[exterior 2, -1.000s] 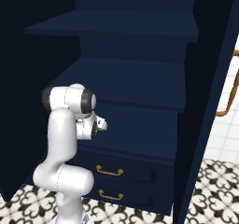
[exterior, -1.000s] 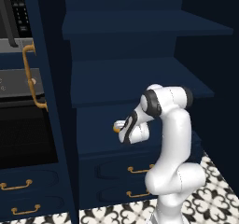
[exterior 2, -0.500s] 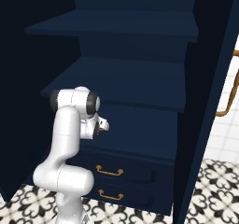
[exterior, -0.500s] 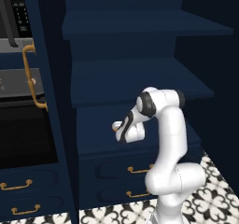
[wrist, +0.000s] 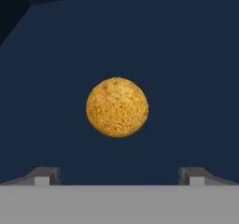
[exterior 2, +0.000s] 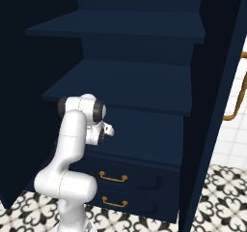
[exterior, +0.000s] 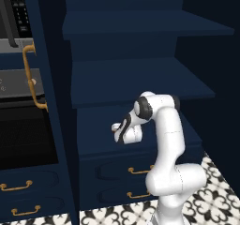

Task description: Open the cabinet, pick up the bread from the cabinet and place it in the basket. Then move the basket to the dining counter.

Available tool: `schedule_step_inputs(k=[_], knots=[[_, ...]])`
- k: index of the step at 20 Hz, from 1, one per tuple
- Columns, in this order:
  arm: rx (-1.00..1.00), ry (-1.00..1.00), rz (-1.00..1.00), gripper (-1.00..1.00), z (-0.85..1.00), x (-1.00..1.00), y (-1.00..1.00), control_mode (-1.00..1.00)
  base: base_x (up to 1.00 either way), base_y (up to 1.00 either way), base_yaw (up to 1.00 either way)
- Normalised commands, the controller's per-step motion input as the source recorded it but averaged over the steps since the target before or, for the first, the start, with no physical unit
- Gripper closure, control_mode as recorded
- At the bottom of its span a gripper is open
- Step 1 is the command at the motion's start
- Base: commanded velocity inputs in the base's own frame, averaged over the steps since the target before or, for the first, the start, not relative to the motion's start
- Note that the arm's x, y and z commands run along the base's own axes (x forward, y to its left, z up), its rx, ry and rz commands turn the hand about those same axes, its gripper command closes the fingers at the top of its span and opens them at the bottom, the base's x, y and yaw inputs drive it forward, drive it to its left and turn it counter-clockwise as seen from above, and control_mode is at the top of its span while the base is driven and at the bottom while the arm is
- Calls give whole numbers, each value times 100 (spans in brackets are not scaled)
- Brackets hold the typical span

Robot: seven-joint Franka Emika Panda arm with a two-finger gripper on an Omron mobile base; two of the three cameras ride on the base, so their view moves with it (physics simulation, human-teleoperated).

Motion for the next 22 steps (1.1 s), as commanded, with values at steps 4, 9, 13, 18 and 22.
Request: schedule_step_inputs(k=[4,9,13,18,22], knots=[[0,0,0,-100,-5,36,0,-100,0,0,0],[0,0,0,-100,-20,30,1,-100,0,0,0],[0,0,0,-100,-32,35,8,-100,0,0,0],[0,0,0,-100,-29,34,5,-100,0,0,0],[-2,1,0,-100,-39,28,6,-100,0,0,0]])
